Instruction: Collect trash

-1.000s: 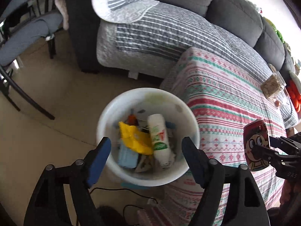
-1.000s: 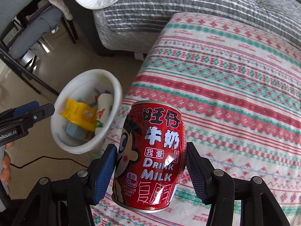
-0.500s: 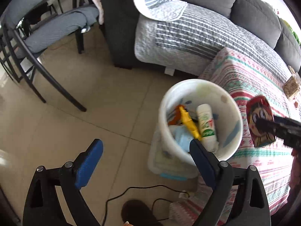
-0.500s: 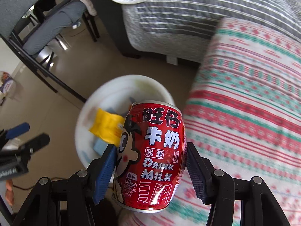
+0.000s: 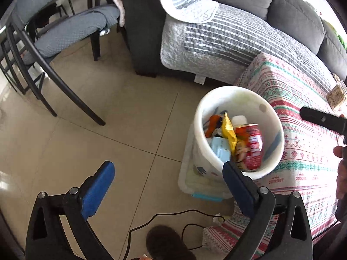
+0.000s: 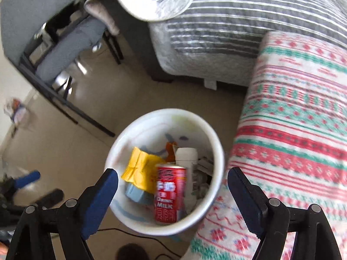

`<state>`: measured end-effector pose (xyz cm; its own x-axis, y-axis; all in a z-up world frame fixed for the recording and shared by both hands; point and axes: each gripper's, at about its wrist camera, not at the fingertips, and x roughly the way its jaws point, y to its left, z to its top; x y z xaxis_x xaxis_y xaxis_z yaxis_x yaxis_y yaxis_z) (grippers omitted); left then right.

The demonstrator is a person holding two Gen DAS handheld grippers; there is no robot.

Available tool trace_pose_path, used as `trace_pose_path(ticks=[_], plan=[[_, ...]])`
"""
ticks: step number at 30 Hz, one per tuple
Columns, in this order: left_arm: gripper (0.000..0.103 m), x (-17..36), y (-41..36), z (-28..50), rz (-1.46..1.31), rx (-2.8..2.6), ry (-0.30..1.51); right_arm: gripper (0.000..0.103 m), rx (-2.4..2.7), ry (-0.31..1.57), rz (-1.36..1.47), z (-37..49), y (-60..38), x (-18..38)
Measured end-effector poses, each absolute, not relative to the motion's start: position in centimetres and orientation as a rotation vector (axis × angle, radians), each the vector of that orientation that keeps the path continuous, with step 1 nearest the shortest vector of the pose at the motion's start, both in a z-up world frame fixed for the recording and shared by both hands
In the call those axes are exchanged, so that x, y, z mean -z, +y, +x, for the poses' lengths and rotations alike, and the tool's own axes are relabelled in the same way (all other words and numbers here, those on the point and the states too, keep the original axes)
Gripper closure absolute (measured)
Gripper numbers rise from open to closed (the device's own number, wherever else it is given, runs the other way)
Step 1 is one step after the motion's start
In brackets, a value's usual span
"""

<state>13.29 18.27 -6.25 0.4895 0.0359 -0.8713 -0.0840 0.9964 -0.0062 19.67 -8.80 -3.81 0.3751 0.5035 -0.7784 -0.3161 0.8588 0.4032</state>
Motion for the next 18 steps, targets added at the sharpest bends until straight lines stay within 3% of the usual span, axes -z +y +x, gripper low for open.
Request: trace_pose_path(ticks=[4, 12, 18], plan=[[0.001, 4.8, 15.9, 13.0, -0.033, -0.029, 1.034, 0.016, -0.454, 1.062, 0.201, 18.6, -11.8, 1.9], [0.000, 2.1, 10.3, 10.6, 0.034, 0.039, 1.002, 0.001, -0.272, 0.996, 0.091, 13.3, -18.5, -3.4], [0.000, 1.0, 6.9, 7.3, 0.061, 0.064, 0.991, 0.001, -0.150, 0.973, 0.045, 7.9, -22.5, -4.5]])
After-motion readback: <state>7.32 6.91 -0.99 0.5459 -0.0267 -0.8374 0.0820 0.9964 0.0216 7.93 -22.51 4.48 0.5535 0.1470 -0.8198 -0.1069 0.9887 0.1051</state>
